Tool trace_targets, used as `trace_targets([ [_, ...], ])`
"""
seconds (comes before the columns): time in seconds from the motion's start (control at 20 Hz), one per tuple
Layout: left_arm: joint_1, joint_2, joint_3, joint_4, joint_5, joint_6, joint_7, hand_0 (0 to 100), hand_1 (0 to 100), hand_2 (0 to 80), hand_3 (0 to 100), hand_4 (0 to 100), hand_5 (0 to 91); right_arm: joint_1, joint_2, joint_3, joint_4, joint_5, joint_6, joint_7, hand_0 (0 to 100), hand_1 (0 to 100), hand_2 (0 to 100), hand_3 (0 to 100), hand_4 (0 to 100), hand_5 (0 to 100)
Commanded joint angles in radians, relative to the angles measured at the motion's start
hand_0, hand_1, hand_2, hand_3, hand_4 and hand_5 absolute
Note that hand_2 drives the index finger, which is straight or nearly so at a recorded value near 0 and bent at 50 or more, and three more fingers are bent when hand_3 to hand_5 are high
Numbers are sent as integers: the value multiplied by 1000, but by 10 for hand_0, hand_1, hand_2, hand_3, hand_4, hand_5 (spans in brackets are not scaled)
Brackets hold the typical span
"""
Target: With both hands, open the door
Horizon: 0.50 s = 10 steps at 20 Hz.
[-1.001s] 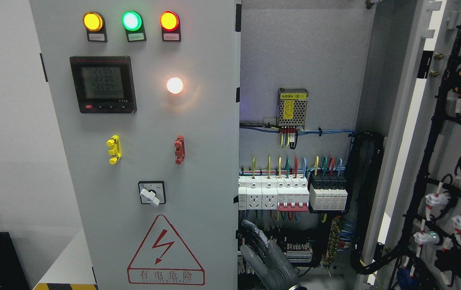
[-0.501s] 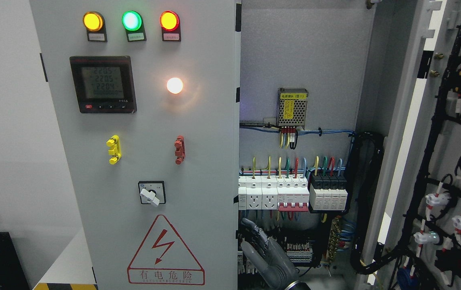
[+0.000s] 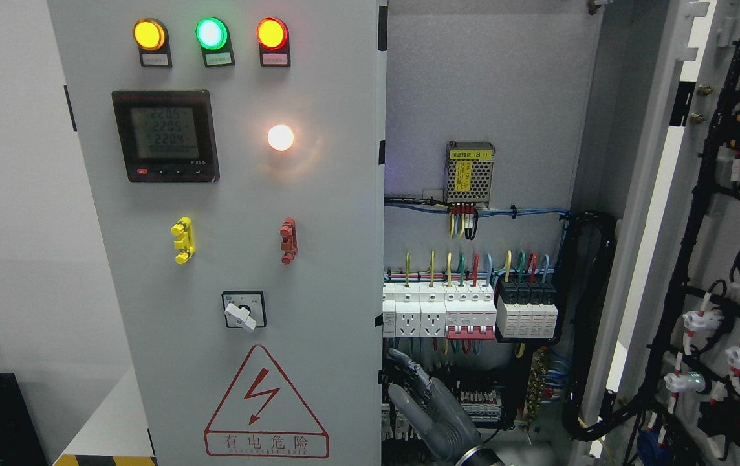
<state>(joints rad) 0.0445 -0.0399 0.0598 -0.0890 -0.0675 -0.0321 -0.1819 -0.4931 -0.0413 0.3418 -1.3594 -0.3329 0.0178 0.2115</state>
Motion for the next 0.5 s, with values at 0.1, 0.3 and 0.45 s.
trace_targets([
  [0.1,0,0,0,0,0,0,-1,120,389,0,0,0,0,4,-12,12,-1,-5,-5,0,120,389,0,0,0,0],
  [0.3,0,0,0,0,0,0,-1,120,389,0,0,0,0,5,-14,34,-15,-5,-10,0,120,389,0,0,0,0],
  [0.45,0,0,0,0,0,0,-1,120,389,0,0,0,0,24,-17,40,-41,-3,-10,0,120,389,0,0,0,0],
])
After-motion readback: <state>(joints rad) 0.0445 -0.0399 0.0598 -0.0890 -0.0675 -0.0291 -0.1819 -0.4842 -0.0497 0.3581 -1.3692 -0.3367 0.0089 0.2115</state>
